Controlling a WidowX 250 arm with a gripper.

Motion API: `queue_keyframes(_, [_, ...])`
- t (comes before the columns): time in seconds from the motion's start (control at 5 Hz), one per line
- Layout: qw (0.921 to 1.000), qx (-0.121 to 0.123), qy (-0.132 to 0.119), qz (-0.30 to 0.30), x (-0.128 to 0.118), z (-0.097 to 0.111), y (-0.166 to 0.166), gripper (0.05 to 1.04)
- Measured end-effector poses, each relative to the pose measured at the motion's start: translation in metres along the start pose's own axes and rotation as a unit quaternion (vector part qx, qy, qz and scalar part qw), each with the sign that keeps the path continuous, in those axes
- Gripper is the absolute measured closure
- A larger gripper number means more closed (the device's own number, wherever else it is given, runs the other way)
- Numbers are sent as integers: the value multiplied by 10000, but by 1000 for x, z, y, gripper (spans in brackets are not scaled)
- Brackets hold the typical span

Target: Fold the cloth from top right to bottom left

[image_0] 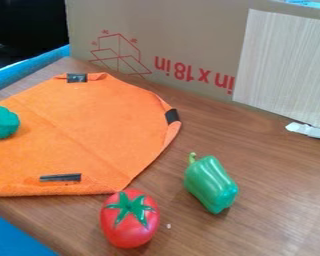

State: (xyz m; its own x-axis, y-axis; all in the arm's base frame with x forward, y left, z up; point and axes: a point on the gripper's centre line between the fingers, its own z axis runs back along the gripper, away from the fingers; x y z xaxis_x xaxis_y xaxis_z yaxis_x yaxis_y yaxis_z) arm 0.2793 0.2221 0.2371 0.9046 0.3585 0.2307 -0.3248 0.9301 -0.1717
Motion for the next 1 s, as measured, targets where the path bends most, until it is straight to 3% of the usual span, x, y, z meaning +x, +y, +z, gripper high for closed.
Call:
queue_keyframes(0.2, [9997, -98, 204, 29, -1, -12, 2, 83])
queue_keyframes(0.4, [9952, -443, 858, -165, 0, -42, 1, 83])
queue_keyframes(0.6, [9977, -433, 520, -29, 6, -63, 4, 83])
queue_keyframes(0.8, [9980, -394, 387, 303, 3, -86, -11, 83])
queue_keyframes(1.0, [9986, -329, 243, 349, 4, -119, -59, 83])
